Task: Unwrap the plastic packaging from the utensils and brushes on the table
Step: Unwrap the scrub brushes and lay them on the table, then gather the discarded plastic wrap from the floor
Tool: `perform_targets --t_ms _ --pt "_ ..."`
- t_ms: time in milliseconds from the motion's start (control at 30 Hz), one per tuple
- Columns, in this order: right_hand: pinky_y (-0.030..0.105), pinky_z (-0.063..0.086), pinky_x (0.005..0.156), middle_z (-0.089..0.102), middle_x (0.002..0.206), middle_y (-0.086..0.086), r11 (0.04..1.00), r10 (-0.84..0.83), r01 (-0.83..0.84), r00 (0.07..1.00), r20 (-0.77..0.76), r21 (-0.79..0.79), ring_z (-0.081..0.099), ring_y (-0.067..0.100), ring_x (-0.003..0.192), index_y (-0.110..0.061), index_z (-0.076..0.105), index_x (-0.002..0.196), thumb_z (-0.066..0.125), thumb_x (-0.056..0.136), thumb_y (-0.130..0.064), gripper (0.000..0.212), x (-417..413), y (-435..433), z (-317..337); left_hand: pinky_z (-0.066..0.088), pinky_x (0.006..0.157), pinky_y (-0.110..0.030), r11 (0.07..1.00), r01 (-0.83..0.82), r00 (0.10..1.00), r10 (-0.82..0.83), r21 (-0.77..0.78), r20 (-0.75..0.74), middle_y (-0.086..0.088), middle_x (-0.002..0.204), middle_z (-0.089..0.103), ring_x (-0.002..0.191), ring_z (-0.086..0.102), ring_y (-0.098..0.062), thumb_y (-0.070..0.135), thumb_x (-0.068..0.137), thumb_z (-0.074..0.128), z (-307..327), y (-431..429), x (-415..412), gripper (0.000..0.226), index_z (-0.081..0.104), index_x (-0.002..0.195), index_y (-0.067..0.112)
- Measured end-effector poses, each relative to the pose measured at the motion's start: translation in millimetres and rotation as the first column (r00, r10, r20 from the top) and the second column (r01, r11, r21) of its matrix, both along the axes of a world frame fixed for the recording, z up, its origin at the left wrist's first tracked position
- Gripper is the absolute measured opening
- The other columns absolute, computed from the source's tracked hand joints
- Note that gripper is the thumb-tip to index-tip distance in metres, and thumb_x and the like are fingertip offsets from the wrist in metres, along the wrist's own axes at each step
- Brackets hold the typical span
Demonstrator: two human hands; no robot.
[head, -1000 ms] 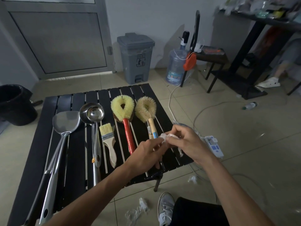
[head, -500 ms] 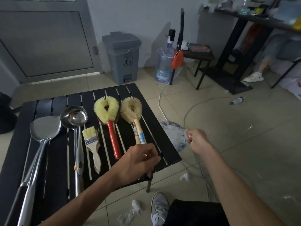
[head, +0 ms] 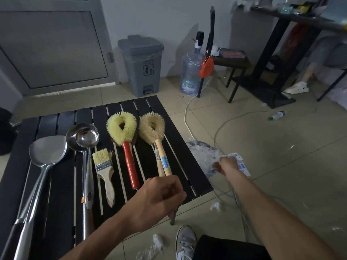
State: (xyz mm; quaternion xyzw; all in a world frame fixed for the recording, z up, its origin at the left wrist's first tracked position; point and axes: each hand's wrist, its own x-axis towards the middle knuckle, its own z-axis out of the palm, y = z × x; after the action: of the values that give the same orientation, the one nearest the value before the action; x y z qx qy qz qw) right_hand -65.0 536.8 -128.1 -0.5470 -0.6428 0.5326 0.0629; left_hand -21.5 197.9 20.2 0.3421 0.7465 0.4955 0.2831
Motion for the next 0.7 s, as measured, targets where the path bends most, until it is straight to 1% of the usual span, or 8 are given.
perform_targets --t_ms 67,133,233,367,467,533,633,700 --pt "0.039 0.056 0.082 0.074 0.098 0.019 0.982 0.129 -0.132 0.991 0.035 0.133 0.07 0.034 0.091 0.004 0.069 0.107 0.058 0.1 -0.015 0.022 -10.5 6.6 -0.8 0.05 0.065 -0.02 1.0 0.003 1.0 -0.003 -0.003 0.011 0.0 0.065 0.069 0.059 0.063 -0.007 0.028 0.101 0.063 -0.2 -1.5 1.1 0.016 0.066 0.086 0.025" --pt "0.039 0.051 0.094 0.075 0.112 0.019 0.949 0.199 -0.205 0.979 0.051 0.239 0.068 0.036 0.109 0.0 0.073 0.115 0.066 0.097 -0.019 0.027 -15.9 9.1 0.5 0.047 0.063 -0.015 1.0 0.007 1.0 -0.007 -0.003 0.028 -0.001 0.064 0.07 0.057 0.062 -0.006 0.028 0.102 0.063 -1.6 -2.6 0.4 0.016 0.065 0.085 0.027" --pt "0.036 0.048 0.097 0.074 0.119 0.015 0.907 0.273 -0.272 0.961 0.043 0.323 0.066 0.034 0.114 -0.006 0.075 0.116 0.072 0.094 -0.021 0.026 -27.9 6.3 1.7 0.046 0.061 -0.012 1.0 0.009 0.999 -0.009 -0.002 0.051 -0.002 0.064 0.07 0.055 0.06 -0.004 0.027 0.102 0.063 -0.6 -3.8 -1.2 0.016 0.066 0.086 0.027" --pt "0.031 0.049 0.095 0.076 0.113 0.013 0.838 0.391 -0.373 0.92 0.038 0.398 0.068 0.031 0.11 -0.006 0.077 0.114 0.073 0.092 -0.015 0.023 -49.4 0.5 -2.2 0.048 0.06 -0.017 1.0 0.009 0.998 -0.009 -0.001 0.067 -0.003 0.066 0.069 0.057 0.063 -0.008 0.034 0.098 0.064 2.4 -2.8 -1.5 0.015 0.067 0.086 0.026" --pt "0.037 0.052 0.096 0.076 0.112 0.013 0.767 0.477 -0.457 0.876 0.075 0.451 0.069 0.031 0.107 -0.008 0.077 0.115 0.071 0.094 -0.015 0.023 -60.0 -3.1 -11.4 0.049 0.06 -0.019 1.0 -0.004 0.997 0.003 0.006 0.077 0.0 0.068 0.069 0.058 0.064 -0.009 0.041 0.096 0.064 3.9 -3.5 -2.2 0.017 0.067 0.085 0.027" --pt "0.04 0.051 0.098 0.077 0.113 0.011 0.697 0.535 -0.514 0.837 0.115 0.5 0.069 0.029 0.107 -0.009 0.078 0.116 0.071 0.096 -0.016 0.023 -66.1 -3.8 -16.4 0.049 0.059 -0.018 1.0 0.0 0.996 -0.001 0.007 0.084 0.003 0.068 0.069 0.058 0.063 -0.006 0.04 0.095 0.065 5.0 -4.9 -3.1 0.015 0.066 0.084 0.03" --pt "0.041 0.047 0.102 0.075 0.119 0.008 0.611 0.587 -0.585 0.787 0.19 0.533 0.067 0.028 0.113 -0.014 0.077 0.121 0.068 0.098 -0.02 0.025 -75.7 -5.6 -19.7 0.048 0.058 -0.017 1.0 0.006 0.998 -0.006 -0.002 0.065 0.005 0.069 0.069 0.056 0.062 -0.005 0.026 0.1 0.068 5.3 -7.4 -4.5 0.018 0.065 0.083 0.032" --pt "0.042 0.042 0.106 0.072 0.126 0.008 0.544 0.607 -0.671 0.73 0.316 0.505 0.061 0.031 0.122 -0.018 0.074 0.126 0.062 0.099 -0.02 0.03 -81.8 -7.6 -24.1 0.047 0.057 -0.018 1.0 -0.006 0.998 0.006 -0.007 0.069 0.003 0.068 0.068 0.055 0.06 -0.006 0.022 0.1 0.068 5.4 -9.1 -6.1 0.018 0.066 0.083 0.028"
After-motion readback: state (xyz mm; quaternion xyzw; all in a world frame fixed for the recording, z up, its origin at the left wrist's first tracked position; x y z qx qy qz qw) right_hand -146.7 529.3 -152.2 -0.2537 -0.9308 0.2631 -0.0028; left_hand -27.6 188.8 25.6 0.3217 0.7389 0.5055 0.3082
